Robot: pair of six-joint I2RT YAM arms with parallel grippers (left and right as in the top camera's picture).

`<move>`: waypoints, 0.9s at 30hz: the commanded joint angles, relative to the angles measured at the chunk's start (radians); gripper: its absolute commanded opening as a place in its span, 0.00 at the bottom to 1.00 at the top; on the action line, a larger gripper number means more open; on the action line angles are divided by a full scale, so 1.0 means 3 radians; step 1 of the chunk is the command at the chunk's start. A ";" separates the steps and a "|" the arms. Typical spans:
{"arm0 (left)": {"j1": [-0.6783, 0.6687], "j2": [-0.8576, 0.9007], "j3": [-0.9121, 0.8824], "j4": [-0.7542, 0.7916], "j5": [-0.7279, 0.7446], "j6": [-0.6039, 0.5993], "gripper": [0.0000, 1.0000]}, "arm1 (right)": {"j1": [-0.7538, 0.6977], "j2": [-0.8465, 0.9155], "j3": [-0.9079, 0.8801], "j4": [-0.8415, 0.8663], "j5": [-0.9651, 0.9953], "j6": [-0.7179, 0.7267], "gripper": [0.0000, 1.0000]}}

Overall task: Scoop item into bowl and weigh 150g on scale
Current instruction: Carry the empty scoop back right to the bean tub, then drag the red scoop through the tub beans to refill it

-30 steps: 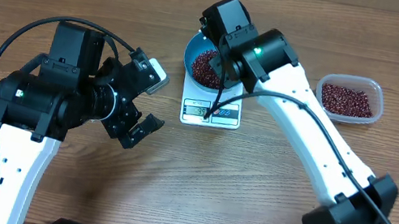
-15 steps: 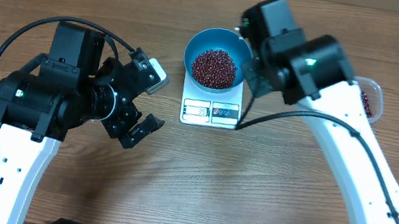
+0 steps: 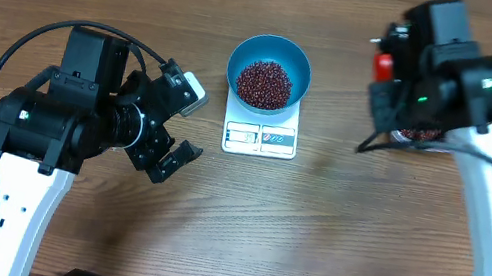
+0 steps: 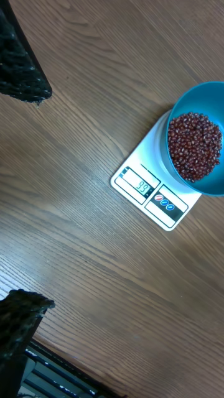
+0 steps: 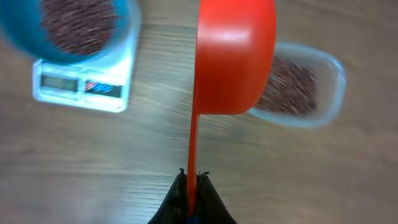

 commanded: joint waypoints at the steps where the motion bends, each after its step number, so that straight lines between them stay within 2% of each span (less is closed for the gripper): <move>1: 0.0013 0.0005 0.0046 0.0000 0.0051 0.0072 1.00 | -0.0333 -0.0060 0.0092 -0.0008 -0.0093 0.0135 0.04; 10: 0.0013 0.0005 0.0046 0.0000 0.0050 0.0072 1.00 | -0.0824 0.0317 0.0088 -0.0011 -0.0114 0.0120 0.04; 18: 0.0013 0.0005 0.0046 0.0000 0.0050 0.0072 1.00 | -0.0852 0.1033 0.0088 0.0067 0.0053 0.0009 0.04; 27: 0.0013 0.0005 0.0046 0.0000 0.0051 0.0072 1.00 | -0.0951 0.1536 0.0038 0.0019 0.0291 0.0008 0.04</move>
